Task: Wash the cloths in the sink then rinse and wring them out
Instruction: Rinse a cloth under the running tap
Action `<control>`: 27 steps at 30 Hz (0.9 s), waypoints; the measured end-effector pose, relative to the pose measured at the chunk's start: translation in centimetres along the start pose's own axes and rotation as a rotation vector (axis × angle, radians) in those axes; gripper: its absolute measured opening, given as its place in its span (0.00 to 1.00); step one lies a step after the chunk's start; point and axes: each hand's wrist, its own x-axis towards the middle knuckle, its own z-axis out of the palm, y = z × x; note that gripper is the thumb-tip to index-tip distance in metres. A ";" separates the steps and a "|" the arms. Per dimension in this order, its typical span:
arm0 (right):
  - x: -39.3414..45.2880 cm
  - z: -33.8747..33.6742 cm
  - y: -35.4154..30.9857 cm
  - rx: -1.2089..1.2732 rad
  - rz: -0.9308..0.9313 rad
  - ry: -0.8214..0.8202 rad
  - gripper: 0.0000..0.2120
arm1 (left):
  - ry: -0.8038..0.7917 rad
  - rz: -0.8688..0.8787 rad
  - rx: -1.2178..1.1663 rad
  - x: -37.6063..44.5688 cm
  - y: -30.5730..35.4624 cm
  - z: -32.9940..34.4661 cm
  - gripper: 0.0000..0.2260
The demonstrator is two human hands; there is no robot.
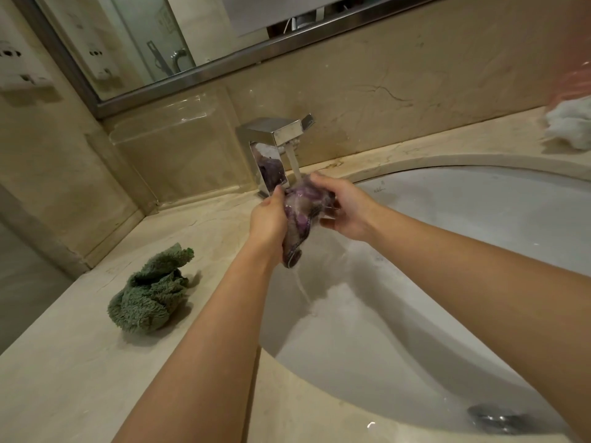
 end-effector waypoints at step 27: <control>0.4 2.9 -1.9 0.431 -0.176 -0.038 0.20 | -0.283 -0.007 0.274 -0.6 -0.6 0.3 0.19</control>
